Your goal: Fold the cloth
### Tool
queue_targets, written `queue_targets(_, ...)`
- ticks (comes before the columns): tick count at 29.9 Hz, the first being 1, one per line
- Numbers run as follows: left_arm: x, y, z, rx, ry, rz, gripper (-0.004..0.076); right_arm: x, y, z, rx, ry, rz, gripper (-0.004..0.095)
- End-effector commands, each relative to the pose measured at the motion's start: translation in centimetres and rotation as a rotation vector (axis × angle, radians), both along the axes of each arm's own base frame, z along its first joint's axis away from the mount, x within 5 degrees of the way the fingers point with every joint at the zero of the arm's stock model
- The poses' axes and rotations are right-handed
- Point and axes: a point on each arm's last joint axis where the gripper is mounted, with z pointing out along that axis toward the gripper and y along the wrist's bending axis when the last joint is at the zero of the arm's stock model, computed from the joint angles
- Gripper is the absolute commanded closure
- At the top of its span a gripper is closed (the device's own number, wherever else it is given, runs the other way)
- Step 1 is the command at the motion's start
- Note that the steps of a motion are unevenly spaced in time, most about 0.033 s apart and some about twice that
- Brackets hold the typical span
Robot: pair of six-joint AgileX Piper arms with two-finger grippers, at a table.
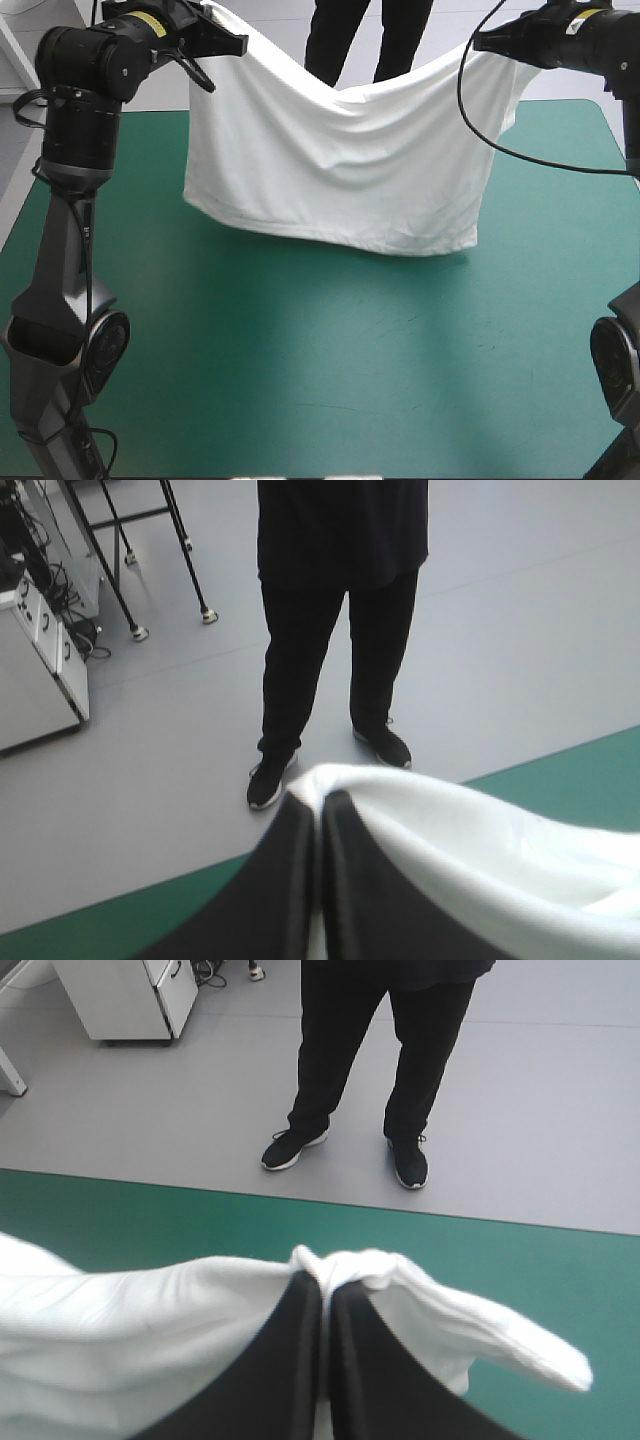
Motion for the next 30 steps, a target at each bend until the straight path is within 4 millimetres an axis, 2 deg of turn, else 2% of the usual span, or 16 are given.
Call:
queue_targets(1, -1.9, 0.6, 4.0, -0.088, -0.259, -0.010, 0.0746, -1.8, -0.2, 3.3, 0.012, -0.207, -0.007, 0.0922)
queue_targets(4, -1.3, 0.4, 3.5, -0.082, -0.248, -0.009, 0.0746, -1.2, -0.2, 2.8, 0.010, -0.184, -0.006, 0.0922)
queue_targets(7, 0.0, -0.1, 1.5, -0.048, -0.135, -0.003, 0.0746, -0.1, 0.0, 1.2, 0.013, -0.084, -0.003, 0.0923)
queue_targets(10, 2.0, -0.5, -1.8, 0.009, 0.040, 0.022, 0.0746, 1.3, 0.2, -1.3, 0.003, 0.067, 0.007, 0.0923)
queue_targets(15, 5.3, -1.4, -8.6, 0.103, 0.374, 0.064, 0.0746, 3.9, 0.4, -5.8, -0.003, 0.275, -0.001, 0.0923)
queue_targets(18, 6.6, -1.9, -11.2, 0.055, 0.475, 0.095, 0.0746, 4.7, 0.4, -9.4, -0.013, 0.411, -0.002, 0.0925)
queue_targets(23, 6.9, -2.4, -14.7, 0.068, 0.618, 0.087, 0.0746, 3.7, 0.4, -16.4, -0.023, 0.677, 0.000, 0.0925)
queue_targets(25, 6.6, -2.4, -15.6, 0.081, 0.664, 0.084, 0.0746, 2.8, 0.5, -18.4, -0.007, 0.741, 0.006, 0.0925)
queue_targets(28, 5.6, -2.0, -17.1, 0.115, 0.742, 0.094, 0.0746, 1.3, 0.7, -20.5, 0.006, 0.802, 0.032, 0.0925)
queue_targets(30, 4.7, -1.7, -18.0, 0.134, 0.782, 0.094, 0.0746, 0.4, 0.7, -21.2, 0.003, 0.821, 0.035, 0.0925)
